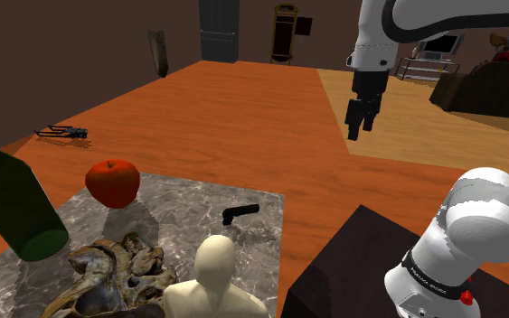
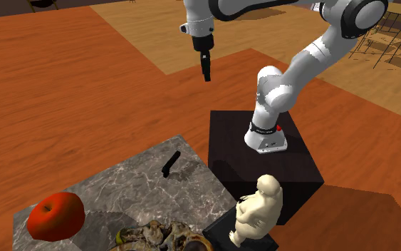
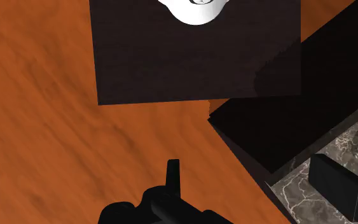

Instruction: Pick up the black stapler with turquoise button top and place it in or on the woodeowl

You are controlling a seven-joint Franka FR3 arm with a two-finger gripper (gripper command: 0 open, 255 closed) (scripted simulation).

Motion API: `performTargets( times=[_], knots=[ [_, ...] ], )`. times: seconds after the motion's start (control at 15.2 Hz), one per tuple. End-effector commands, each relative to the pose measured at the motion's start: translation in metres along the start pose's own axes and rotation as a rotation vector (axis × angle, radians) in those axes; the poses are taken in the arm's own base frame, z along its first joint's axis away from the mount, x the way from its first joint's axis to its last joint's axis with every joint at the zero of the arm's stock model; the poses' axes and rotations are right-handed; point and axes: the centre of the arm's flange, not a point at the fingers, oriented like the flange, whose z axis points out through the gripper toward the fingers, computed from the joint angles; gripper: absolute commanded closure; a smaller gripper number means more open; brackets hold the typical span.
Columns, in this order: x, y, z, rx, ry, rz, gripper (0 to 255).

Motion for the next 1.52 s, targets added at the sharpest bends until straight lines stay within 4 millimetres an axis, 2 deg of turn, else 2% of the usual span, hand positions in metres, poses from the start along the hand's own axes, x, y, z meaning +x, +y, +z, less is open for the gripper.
performTargets(
  times=[0.0,0.4,0.73,1.12,1.45],
  knots=[
    [0.000,0.000,0.000,0.000,0.000,0.000,0],
    [0.050,-0.049,0.030,-0.011,0.034,-0.224,0],
    [0.084,-0.097,0.055,-0.020,0.062,-0.410,0],
    [0.112,-0.161,0.084,-0.031,0.097,-0.633,0],
    [0.125,-0.218,0.108,-0.040,0.125,-0.820,0]
  ],
)
